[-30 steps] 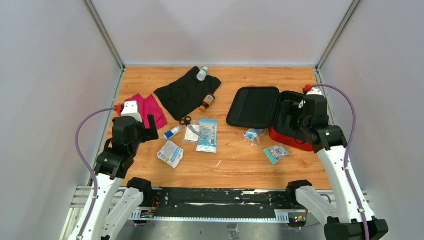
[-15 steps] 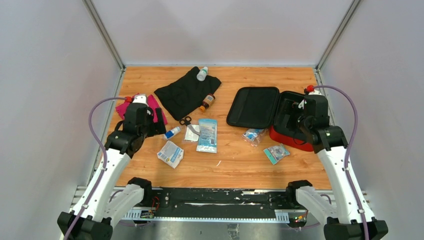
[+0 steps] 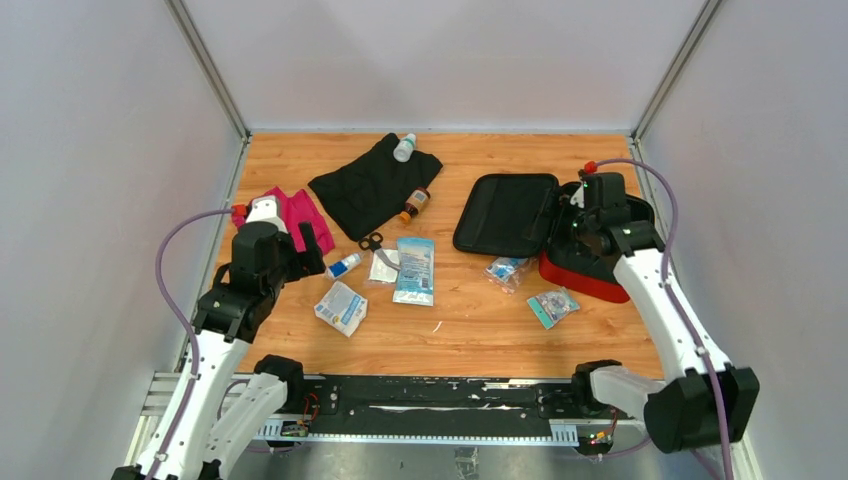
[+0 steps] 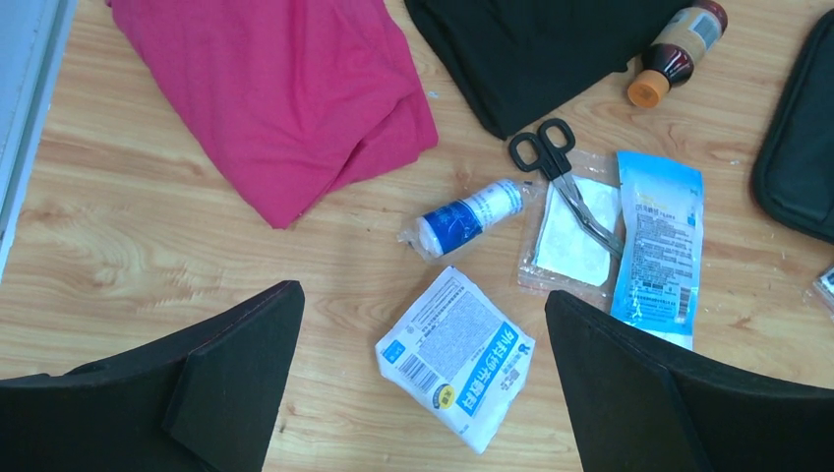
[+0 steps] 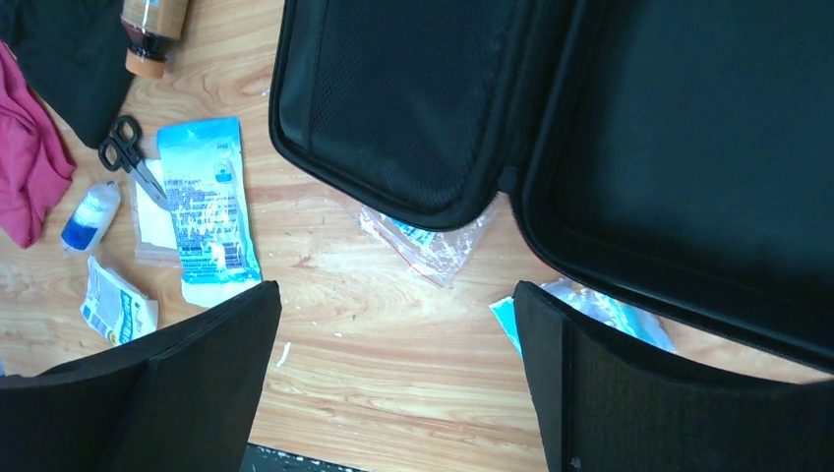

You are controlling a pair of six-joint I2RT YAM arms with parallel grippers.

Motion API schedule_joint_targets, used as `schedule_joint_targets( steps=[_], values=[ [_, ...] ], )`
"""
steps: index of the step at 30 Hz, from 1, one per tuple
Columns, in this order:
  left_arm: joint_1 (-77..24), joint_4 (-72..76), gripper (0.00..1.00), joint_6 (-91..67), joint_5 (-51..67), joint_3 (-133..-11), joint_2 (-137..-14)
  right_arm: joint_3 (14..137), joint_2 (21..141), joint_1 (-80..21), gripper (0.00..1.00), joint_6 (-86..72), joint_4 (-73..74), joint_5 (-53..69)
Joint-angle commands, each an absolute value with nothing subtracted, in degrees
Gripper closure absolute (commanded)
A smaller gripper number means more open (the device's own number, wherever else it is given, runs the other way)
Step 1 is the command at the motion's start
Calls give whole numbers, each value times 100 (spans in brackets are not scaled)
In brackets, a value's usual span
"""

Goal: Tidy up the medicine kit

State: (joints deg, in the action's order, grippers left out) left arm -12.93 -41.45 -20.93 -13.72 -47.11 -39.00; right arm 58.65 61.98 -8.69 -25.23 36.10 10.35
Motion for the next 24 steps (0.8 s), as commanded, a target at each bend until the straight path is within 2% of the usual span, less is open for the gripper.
schedule_joint_targets(
  steps=[1,4,7,11,16,24],
  values=[
    [-1257,-4014,0,-1805,-1204,-4570,-3935,6276,6834,-1512,7,-2819,3147,970],
    [-1257,-4001,0,-1787,-1150,-4579,-4033,6737,7470,-2301,5,-3087,2927,271],
    [-1257,-3983,0,-1775,-1061,-4575,-4078,7101,8292,-2694,5,-3684,2588,126],
    [-1257,-3969,0,-1754,-1003,-4557,-4061,7521,9315,-3040,5,-4563,1965,-165],
    [-1257,-3920,0,-1740,-885,-4535,-4108,8385,10533,-3367,4,-5407,1897,-730],
    [-1257,-3916,0,-1723,-756,-4535,-4191,9619,11869,-3804,10,-5414,2362,-646]
  ],
)
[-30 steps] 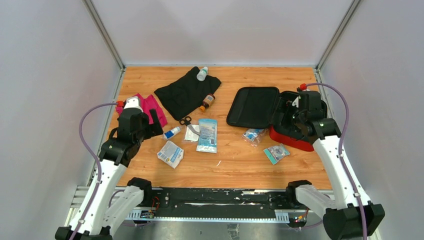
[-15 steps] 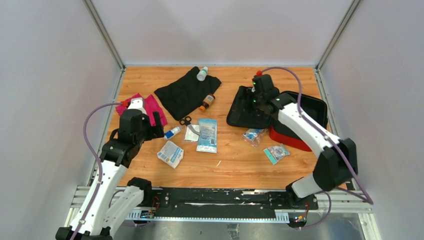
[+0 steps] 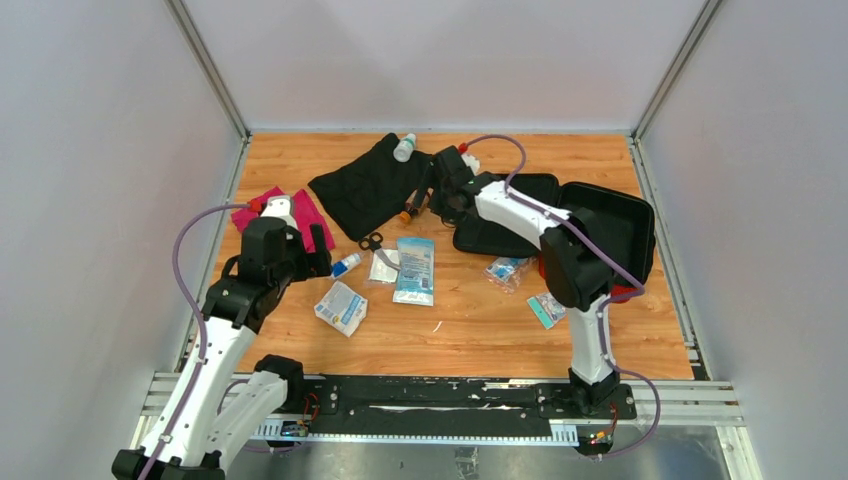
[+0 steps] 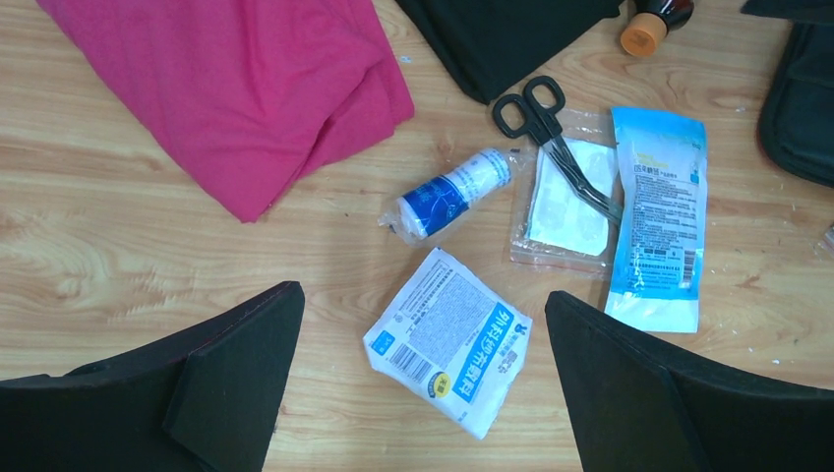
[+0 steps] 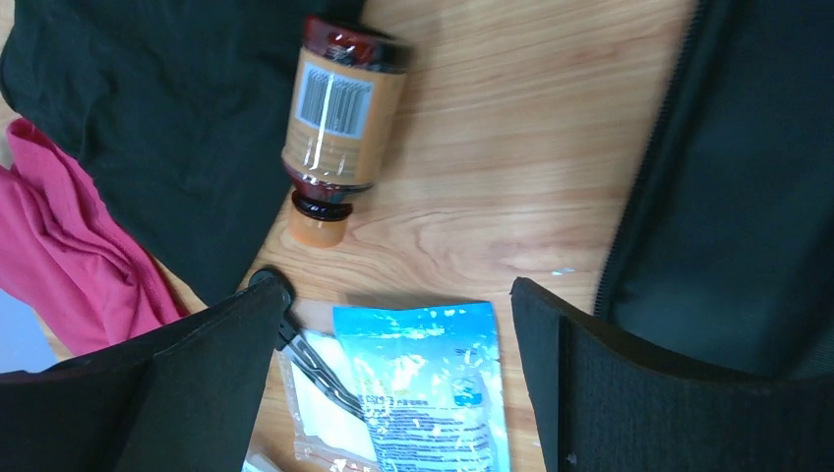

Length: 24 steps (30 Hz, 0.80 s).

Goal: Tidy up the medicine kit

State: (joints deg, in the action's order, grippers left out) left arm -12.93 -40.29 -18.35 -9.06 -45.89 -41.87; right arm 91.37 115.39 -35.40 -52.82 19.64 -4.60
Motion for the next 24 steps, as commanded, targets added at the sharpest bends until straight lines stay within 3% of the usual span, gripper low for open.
schedule_joint_targets(
  steps=[1,9,13,21,24],
  values=[
    [-1257,-3913,0,-1723,-750,-4535,-4185,9736,11967,-3860,10,-5350,2534,-631],
    [-1257,-3886,0,-1714,-659,-4526,-4218,9845,12133,-4428,19,-4826,3424,-836],
    [-1257,-3888,0,-1718,-642,-4531,-4243,9632,11953,-4699,30,-4615,3534,-1051],
    [-1257,-3850,0,-1714,-510,-4518,-4313,10057,12242,-5204,33,-4117,4164,-1301],
    [-1257,-3843,0,-1714,-495,-4518,-4323,10183,12393,-5251,41,-4043,4289,-1371]
  ],
)
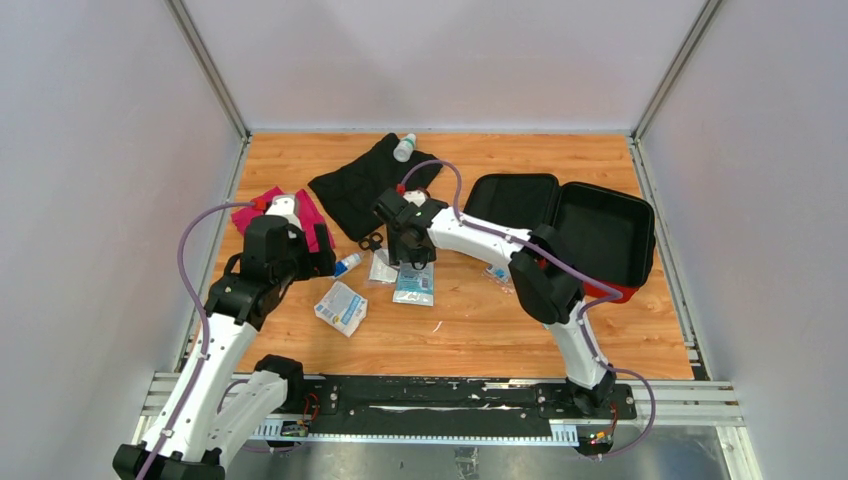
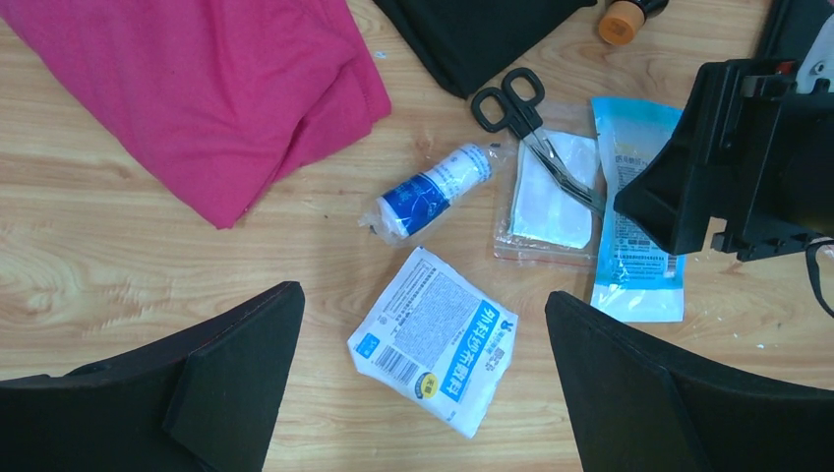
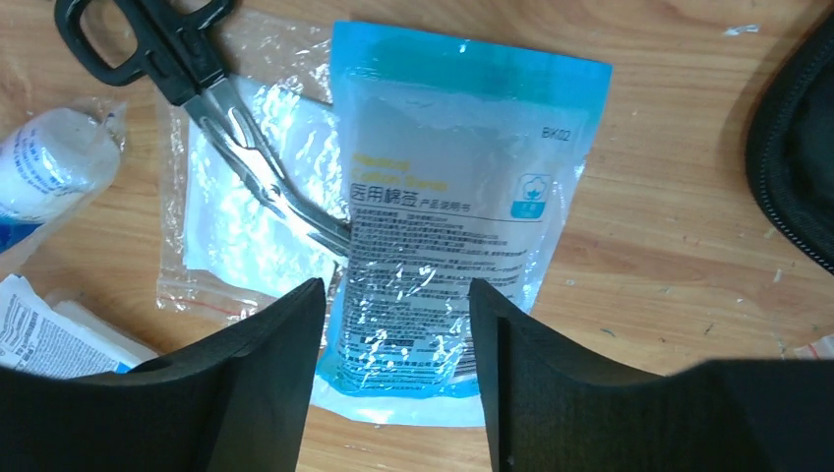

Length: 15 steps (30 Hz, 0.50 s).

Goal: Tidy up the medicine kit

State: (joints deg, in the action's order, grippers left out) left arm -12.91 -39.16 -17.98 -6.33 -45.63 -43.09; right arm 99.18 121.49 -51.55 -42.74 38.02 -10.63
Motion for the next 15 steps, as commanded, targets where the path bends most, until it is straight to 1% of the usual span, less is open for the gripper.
schedule_joint_targets(
  steps=[1,2,3,9,10,12,15],
  values=[
    [-1257,-3841,0,-1714,-480,-4510,-4325,10219,12457,-5255,44,-4023,4312,-1356],
    [-1257,-3833,0,-1714,-452,-4509,-4328,10260,12517,-5256,51,-3993,4321,-1343],
    [-1257,-3832,0,-1714,-434,-4509,-4331,10315,12576,-5256,54,-3970,4343,-1332],
    [-1257,-3826,0,-1714,-397,-4509,-4365,10368,12761,-5256,63,-3953,4386,-1254],
    [-1257,-3817,0,-1714,-381,-4509,-4373,10347,12729,-5256,67,-3947,4386,-1261],
    [-1257,-3818,0,-1705,-338,-4502,-4397,10307,12627,-5256,77,-3941,4383,-1292],
    [-1257,-3814,0,-1705,-334,-4500,-4418,10165,12350,-5256,88,-3911,4312,-1348]
  ],
)
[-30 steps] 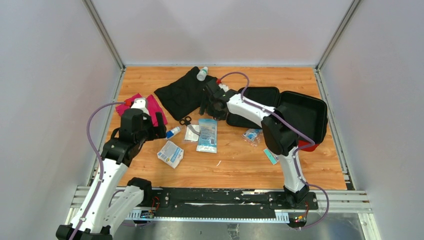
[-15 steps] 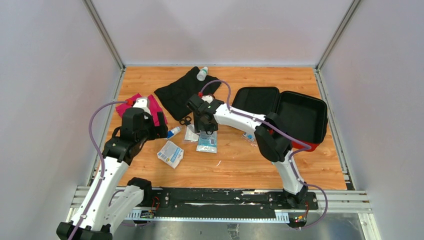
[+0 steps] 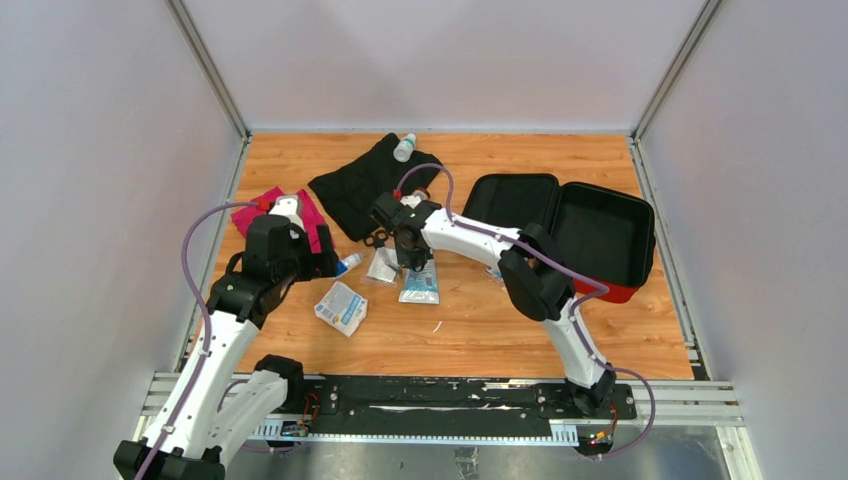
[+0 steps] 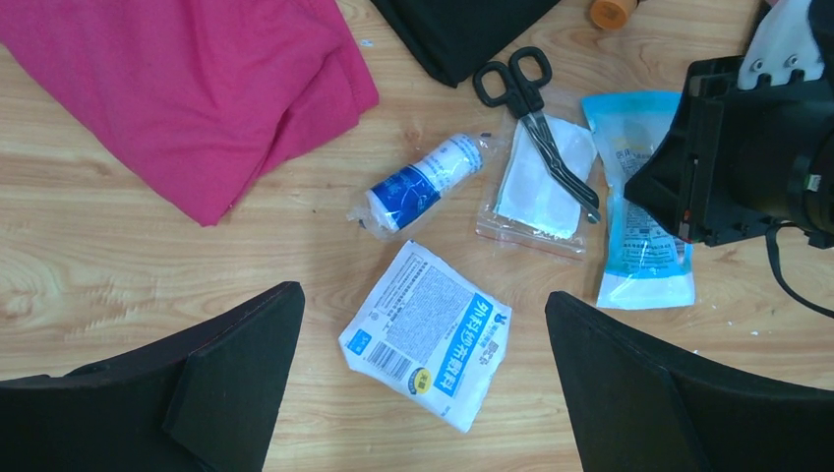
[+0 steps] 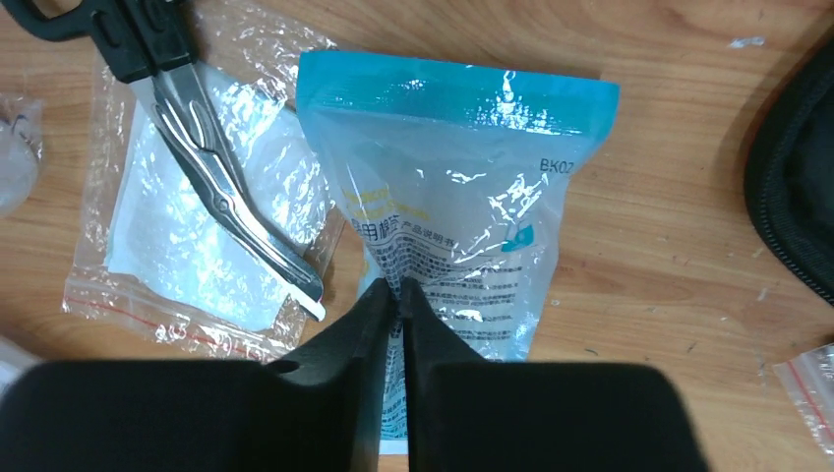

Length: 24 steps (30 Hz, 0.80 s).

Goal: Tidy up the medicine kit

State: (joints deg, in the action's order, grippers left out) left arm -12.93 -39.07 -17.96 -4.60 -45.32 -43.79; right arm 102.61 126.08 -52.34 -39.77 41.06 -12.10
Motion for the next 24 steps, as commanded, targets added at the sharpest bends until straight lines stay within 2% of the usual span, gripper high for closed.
schedule_joint_targets(
  steps=[1,3,13,20,24],
  values=[
    [-1257,-3816,0,-1705,-330,-4501,-4421,10061,12229,-5256,94,-3859,4221,-1345],
    [-1257,-3815,0,-1705,-332,-4500,-4429,9911,11949,-5251,100,-3804,4116,-1357],
    [-1257,-3806,0,-1696,-264,-4510,-4363,8726,9735,-4703,100,-3326,4058,-1654],
    [-1257,-3792,0,-1679,-171,-4517,-4371,7842,7817,-3282,100,-2611,4294,-1840],
    [-1257,-3765,0,-1574,75,-4544,-4266,7798,7253,-2127,100,-2039,4539,-1881]
  ],
)
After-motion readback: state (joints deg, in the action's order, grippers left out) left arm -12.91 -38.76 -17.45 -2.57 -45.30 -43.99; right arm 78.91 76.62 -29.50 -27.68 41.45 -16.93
